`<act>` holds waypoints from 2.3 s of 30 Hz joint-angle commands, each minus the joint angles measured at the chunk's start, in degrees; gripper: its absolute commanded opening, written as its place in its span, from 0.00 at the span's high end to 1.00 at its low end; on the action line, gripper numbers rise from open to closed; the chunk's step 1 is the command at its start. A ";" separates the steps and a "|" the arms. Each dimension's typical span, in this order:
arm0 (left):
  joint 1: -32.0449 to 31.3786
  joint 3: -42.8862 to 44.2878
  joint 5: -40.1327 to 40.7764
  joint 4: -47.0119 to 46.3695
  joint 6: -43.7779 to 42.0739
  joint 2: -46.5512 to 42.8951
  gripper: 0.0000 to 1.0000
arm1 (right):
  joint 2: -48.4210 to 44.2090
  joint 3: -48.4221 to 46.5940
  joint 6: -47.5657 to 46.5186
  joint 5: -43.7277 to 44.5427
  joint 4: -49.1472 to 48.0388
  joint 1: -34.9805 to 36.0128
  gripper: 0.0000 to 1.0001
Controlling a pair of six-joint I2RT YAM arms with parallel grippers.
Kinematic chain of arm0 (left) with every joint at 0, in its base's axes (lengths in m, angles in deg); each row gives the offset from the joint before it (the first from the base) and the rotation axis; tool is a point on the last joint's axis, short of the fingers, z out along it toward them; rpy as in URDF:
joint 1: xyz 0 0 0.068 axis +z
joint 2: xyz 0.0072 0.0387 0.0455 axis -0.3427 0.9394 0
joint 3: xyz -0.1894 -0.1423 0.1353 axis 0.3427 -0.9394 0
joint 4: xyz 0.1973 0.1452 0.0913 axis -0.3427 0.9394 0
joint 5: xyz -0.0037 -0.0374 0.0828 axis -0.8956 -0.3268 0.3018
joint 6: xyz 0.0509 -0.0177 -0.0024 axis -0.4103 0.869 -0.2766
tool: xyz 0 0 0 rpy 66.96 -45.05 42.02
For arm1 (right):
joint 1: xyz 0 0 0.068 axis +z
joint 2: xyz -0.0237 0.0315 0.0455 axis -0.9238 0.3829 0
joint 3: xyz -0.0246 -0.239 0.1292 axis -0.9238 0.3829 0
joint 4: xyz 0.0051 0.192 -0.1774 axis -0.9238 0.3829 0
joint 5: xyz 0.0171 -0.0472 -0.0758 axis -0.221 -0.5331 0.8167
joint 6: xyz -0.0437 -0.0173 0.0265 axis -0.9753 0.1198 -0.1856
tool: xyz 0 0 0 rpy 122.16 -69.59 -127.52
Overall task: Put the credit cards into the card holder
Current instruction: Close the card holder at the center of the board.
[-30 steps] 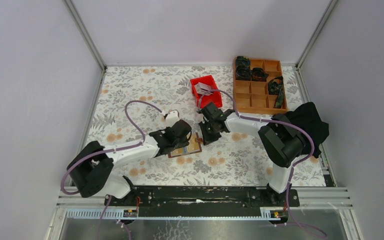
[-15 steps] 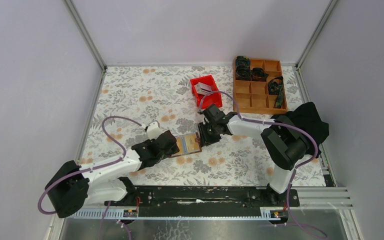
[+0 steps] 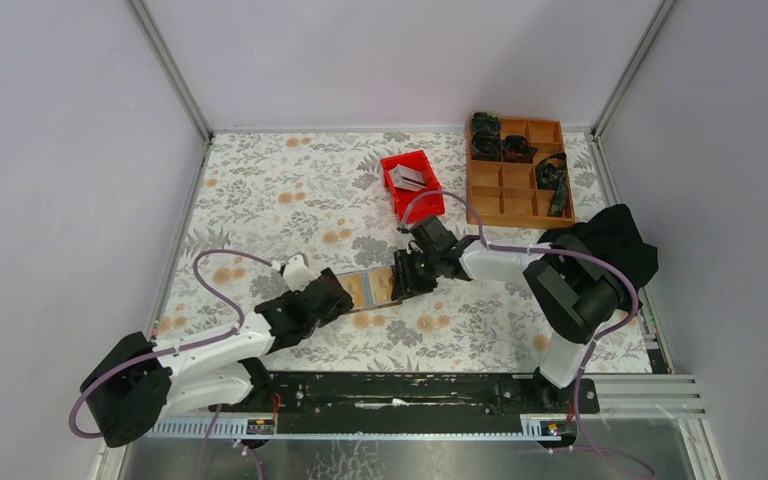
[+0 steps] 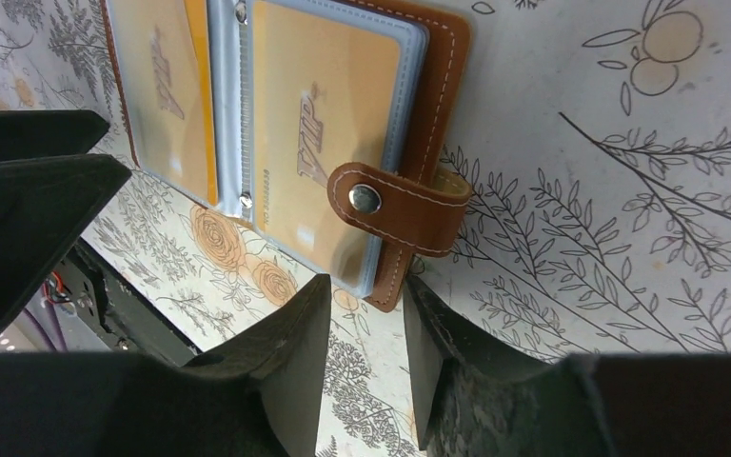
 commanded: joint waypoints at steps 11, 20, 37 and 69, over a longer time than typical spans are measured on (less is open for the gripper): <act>-0.16 -0.47 -2.99 -3.48 -0.32 5.67 0.23 | -2.15 8.98 6.91 -3.47 -11.05 -0.17 0.56; -0.16 -0.06 -2.20 -4.16 -0.92 3.92 0.25 | -1.24 12.28 9.18 -4.67 -15.58 -0.75 0.56; -0.20 -1.98 -3.52 -19.37 -6.93 -2.38 0.25 | 0.70 9.12 6.04 -1.92 -10.00 -0.74 0.57; -0.27 -0.01 -6.45 -30.53 -9.28 -2.38 0.28 | 0.35 6.34 4.29 5.80 -2.26 -0.76 0.59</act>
